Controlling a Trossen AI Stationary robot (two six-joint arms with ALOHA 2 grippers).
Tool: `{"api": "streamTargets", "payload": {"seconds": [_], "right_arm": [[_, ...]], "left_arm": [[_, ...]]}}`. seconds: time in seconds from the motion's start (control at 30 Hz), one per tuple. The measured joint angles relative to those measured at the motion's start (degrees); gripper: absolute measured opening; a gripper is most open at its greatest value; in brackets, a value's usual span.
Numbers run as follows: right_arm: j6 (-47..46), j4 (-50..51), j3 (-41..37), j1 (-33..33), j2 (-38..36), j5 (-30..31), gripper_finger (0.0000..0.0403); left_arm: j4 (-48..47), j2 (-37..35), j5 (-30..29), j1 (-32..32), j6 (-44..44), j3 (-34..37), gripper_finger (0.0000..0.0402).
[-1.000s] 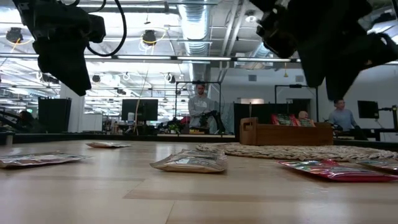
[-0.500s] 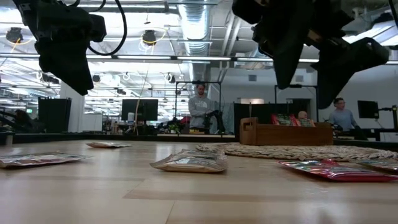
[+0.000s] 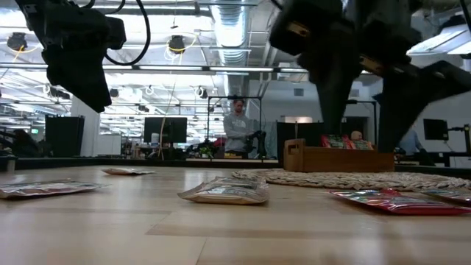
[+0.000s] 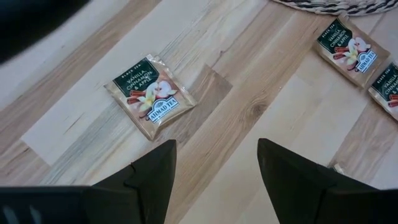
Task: Pick & Place Tea
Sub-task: Put the red tea pack into the middle compartment of the brown organizer
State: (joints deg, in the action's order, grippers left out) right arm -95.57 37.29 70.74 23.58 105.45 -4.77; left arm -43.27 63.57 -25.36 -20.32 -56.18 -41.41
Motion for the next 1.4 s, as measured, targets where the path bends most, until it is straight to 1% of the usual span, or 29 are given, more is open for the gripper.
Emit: {"api": "streamTargets", "payload": {"seconds": [0.07,0.33,0.8,0.93,1.13,1.23,1.4], "right_arm": [[0.0,-0.5,0.1,0.2,1.7,-1.8,0.026],[-0.5,-2.0,0.0,-0.4,5.7,-2.4,0.026],[-2.5,-2.0,0.3,-0.6,7.9,-3.3,0.0258],[-3.4,-1.1,0.2,-0.6,8.0,-3.0,0.0237],[-2.2,-0.7,0.1,-0.6,8.0,-2.7,0.0177],[-1.6,-1.8,0.1,-0.6,8.1,-2.1,0.0154],[-1.9,-1.9,0.1,-0.6,8.1,-1.9,0.0142]], "left_arm": [[0.0,0.0,0.0,0.0,0.0,0.0,0.0218],[-0.9,0.0,-0.6,0.0,0.3,0.0,0.0218],[-1.3,0.0,-1.4,0.0,1.6,0.0,0.0218],[-1.3,0.0,-1.9,0.0,1.6,0.0,0.0218],[-1.3,0.0,-2.6,0.0,1.6,0.0,0.0218],[-1.3,0.0,-2.7,0.0,1.6,0.0,0.0218],[-1.3,0.0,-2.8,0.0,1.6,0.0,0.0218]]}}
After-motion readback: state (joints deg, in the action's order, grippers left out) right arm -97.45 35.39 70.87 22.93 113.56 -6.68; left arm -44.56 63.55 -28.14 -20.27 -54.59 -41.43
